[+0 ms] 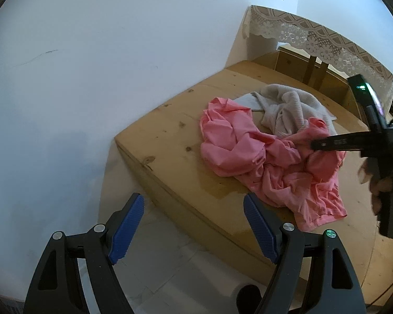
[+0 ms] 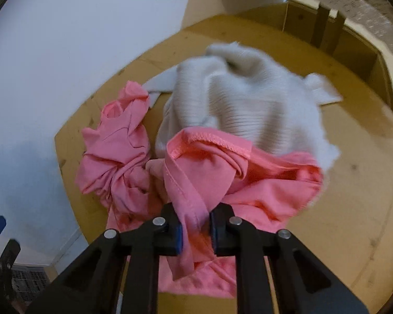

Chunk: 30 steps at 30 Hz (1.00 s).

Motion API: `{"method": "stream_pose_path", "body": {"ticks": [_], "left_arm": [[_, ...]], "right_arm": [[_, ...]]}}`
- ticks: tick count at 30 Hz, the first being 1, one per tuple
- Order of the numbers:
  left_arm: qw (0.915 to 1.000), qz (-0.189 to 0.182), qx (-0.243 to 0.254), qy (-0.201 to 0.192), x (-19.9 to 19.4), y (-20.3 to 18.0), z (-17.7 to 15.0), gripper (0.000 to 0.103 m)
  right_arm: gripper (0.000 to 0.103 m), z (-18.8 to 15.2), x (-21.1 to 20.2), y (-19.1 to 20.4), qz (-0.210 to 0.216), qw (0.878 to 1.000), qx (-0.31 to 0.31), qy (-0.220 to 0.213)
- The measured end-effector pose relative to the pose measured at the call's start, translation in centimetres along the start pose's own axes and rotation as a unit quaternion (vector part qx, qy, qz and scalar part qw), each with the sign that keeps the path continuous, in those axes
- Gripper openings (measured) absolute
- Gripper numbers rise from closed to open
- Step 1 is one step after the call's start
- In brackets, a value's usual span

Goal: Fold clothes
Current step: 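Grasp the pink shirt with the right gripper while the left gripper grasps another edge, then lift the pink shirt off the sweater with both grippers and drag it aside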

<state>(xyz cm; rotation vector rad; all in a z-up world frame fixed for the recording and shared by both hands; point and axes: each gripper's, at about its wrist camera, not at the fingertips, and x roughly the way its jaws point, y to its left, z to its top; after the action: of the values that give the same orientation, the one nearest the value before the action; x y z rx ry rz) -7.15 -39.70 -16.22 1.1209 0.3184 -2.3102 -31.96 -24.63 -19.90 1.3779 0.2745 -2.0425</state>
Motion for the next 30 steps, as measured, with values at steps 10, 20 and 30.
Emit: {"method": "stream_pose_path", "body": {"ticks": [10, 20, 30], "left_arm": [[0.9985, -0.029, 0.040, -0.025, -3.9, -4.4, 0.1, 0.077], [0.9839, -0.101, 0.144, -0.033, -7.7, -16.5, -1.2, 0.077], [0.9203, -0.215, 0.326, 0.007, -9.0, -36.0, -7.7, 0.077]], "right_arm": [[0.014, -9.7, -17.6, -9.0, -0.019, 0.997, 0.038, -0.069], [0.019, -27.0, -27.5, -25.8, -0.256, 0.957, 0.134, 0.016], [0.057, -41.5, -29.9, -37.1, -0.261, 0.907, 0.329, 0.037]]}}
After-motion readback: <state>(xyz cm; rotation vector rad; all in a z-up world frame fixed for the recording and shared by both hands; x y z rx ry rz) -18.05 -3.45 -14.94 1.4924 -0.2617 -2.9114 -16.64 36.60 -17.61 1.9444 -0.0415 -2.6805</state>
